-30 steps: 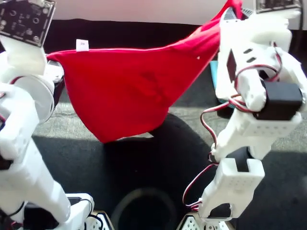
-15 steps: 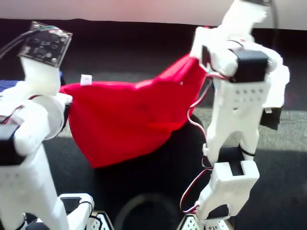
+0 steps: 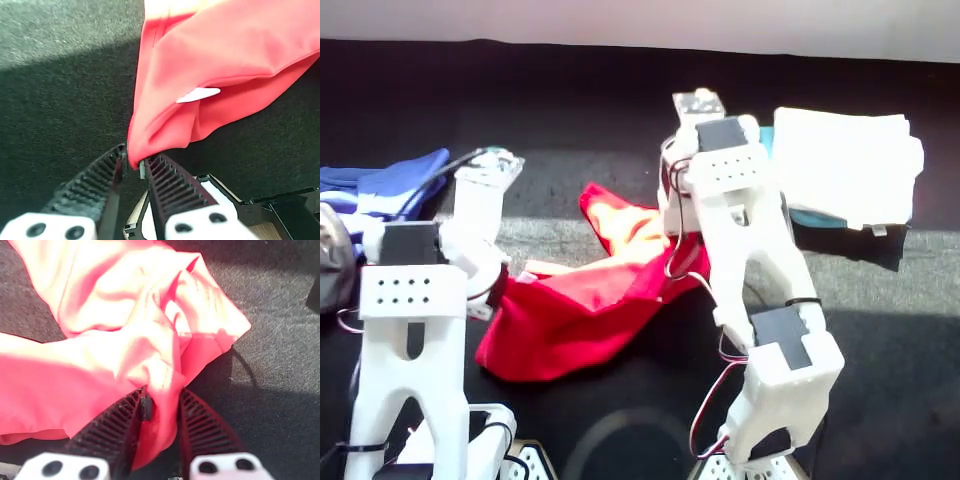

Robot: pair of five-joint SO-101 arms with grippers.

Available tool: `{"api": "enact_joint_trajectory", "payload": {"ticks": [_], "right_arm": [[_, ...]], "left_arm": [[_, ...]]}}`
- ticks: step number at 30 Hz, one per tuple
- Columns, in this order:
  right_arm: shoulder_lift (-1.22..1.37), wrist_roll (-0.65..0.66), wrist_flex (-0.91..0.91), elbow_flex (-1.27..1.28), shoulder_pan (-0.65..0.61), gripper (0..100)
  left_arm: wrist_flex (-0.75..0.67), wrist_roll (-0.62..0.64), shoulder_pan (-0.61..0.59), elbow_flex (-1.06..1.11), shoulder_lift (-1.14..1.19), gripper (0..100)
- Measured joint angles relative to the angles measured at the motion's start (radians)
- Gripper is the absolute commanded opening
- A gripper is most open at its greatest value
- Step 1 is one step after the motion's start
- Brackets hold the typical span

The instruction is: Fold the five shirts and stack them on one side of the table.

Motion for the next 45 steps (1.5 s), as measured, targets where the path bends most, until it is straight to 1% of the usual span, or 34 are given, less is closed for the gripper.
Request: {"api": "enact_joint_trajectory", "payload": {"ticks": [3,7,10,13,17,22,25,27,30,34,39,43,45], "right_arm": [[0.000,0.002,-0.009,0.020,0.000,14.9],[-0.003,0.002,0.020,-0.014,0.000,14.9],[-0.025,0.002,0.048,-0.057,0.000,14.6],[-0.046,0.002,0.057,-0.097,0.008,14.6],[-0.089,0.002,0.058,-0.132,0.029,14.6],[-0.181,0.009,0.060,-0.135,0.028,14.6],[-0.242,0.009,0.048,-0.141,0.028,14.7],[-0.255,0.009,0.038,-0.135,0.028,14.7],[-0.233,0.009,0.032,-0.049,0.011,14.7],[-0.181,0.009,-0.006,0.054,-0.043,14.7],[-0.176,0.009,-0.032,0.074,-0.081,14.9],[-0.176,0.011,-0.018,0.075,-0.084,14.9],[-0.176,0.037,-0.005,0.075,-0.077,14.9]], "left_arm": [[-0.061,0.000,-0.011,0.087,0.000,1],[-0.123,0.000,-0.084,0.121,0.000,1],[-0.150,-0.051,-0.140,0.121,0.000,1],[-0.157,-0.101,-0.186,0.127,0.000,1],[-0.157,-0.114,-0.238,0.127,0.000,1],[-0.166,-0.137,-0.310,0.129,0.000,1],[-0.166,-0.198,-0.318,0.133,0.000,1],[-0.166,-0.212,-0.324,0.133,0.000,1],[-0.166,-0.218,-0.324,0.133,0.000,1],[-0.166,-0.218,-0.324,0.133,0.000,1],[-0.166,-0.218,-0.324,0.133,0.000,1],[-0.166,-0.218,-0.324,0.133,0.000,1],[-0.166,-0.218,-0.325,0.133,0.000,1]]}}
